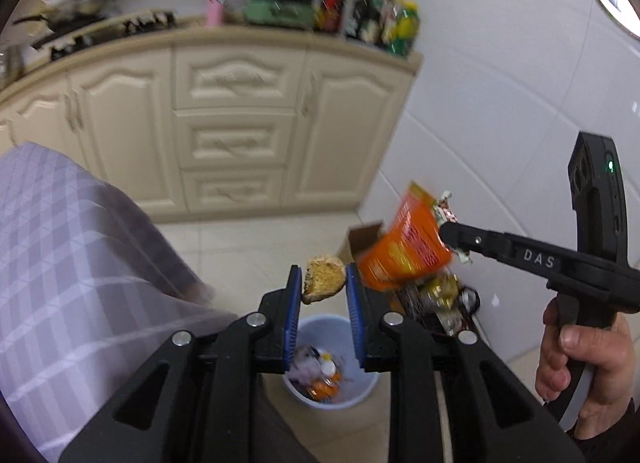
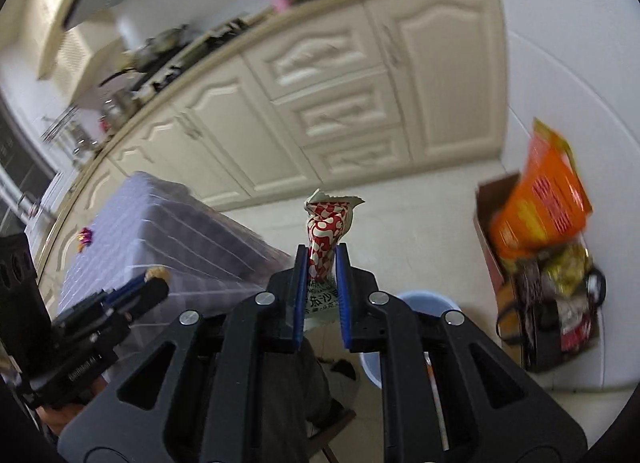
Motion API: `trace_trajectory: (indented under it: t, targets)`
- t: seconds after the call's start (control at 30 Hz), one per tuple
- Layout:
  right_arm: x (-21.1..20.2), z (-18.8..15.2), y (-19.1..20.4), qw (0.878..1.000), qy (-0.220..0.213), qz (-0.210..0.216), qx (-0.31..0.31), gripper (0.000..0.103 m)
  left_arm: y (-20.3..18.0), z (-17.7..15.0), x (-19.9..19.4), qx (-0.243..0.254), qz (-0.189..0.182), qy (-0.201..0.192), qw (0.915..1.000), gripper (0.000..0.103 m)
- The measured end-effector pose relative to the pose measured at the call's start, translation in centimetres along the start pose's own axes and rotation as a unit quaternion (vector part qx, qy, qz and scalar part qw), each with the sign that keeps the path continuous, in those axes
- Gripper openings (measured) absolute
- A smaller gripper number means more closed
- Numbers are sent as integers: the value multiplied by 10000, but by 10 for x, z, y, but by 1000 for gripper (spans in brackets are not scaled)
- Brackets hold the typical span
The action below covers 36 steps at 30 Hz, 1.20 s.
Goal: Collect trash
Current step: 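Carry the bread piece and candy wrapper over the blue bin with both tools, then open the left tool to drop the bread while the right tool releases the wrapper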
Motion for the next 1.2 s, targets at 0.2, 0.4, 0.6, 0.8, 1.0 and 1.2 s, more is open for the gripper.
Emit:
trace_trajectory:
  t: [0.2,0.4,0.6,0.8,1.0,1.2]
  targets:
    - [31,-23,-40,9980,410,-97,471,14,-20,-29,70,113,-282,773,9965,21]
    - [57,-41,-67,9940,715,-154,814,14,-26,-49,120,110,-325,1342,9904,22]
    - [80,-49,-82,9905,934,-128,1001,17,-26,-55,152,25,-408,1679,9850,22]
    - [95,-64,-97,9849,1048,-359,1328,84,-13,-51,157,-154,-155,1622,9865,86]
    - [92,-67,-102,9818,1068,-466,1501,97,-3,-36,131,-115,91,1315,9912,92]
    - [84,-58,-94,9835,965,-553,1426,97,-4,-18,99,-130,159,904,9957,93]
Point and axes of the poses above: each gripper's, at about its wrist camera, not at the fingertips, and x roughly the way its jaws point, y to its left, z to its top, the point moved 2 cm from there along x, roughly the way its jaws point, and after that the axes turned 3 degrees about -x, right-handed, at the moved point
